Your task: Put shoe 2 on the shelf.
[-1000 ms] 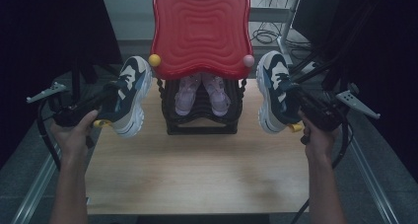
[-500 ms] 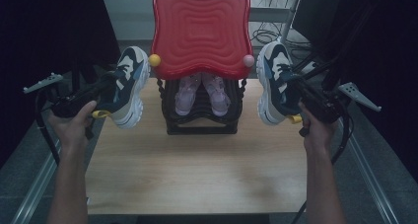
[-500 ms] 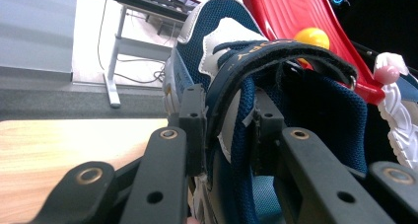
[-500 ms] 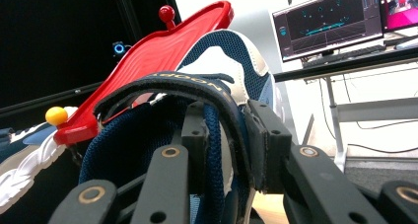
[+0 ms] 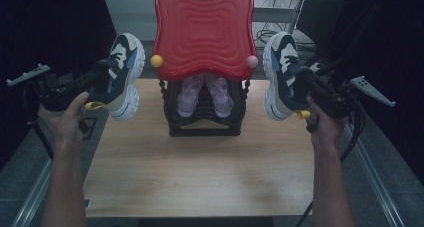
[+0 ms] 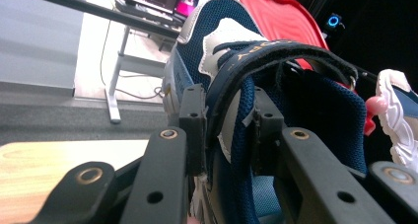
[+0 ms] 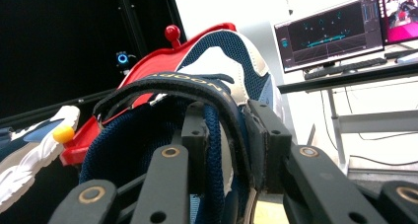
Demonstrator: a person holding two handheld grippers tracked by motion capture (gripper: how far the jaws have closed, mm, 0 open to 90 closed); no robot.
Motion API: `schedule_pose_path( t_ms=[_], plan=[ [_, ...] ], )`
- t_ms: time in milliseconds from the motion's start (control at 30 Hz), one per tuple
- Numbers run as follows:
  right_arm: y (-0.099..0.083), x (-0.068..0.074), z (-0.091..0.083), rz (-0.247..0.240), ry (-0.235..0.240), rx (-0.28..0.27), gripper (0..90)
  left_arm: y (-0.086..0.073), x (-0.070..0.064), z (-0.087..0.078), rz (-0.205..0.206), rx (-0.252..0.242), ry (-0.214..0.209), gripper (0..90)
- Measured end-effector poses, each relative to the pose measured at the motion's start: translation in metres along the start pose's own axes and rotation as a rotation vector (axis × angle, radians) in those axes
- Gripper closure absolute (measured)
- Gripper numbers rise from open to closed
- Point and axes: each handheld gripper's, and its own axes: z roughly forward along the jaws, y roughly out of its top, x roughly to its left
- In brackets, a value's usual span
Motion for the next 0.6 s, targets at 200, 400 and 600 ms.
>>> schedule_pose_path(
  t_ms=[200, 400, 600],
  plan=[
    [0.012, 0.005, 0.002, 0.002, -0.007, -0.019, 71.3, 0.012, -0.006, -0.001, 0.010, -0.004, -0.003, 73.1],
    [0.036, 0.015, 0.010, 0.011, 0.012, -0.042, 71.3, 0.032, -0.016, 0.002, 0.015, -0.014, -0.023, 73.1],
    [0.050, 0.025, 0.025, -0.002, 0.026, -0.037, 71.3, 0.045, -0.026, 0.011, 0.011, -0.025, -0.046, 73.1]
  ],
)
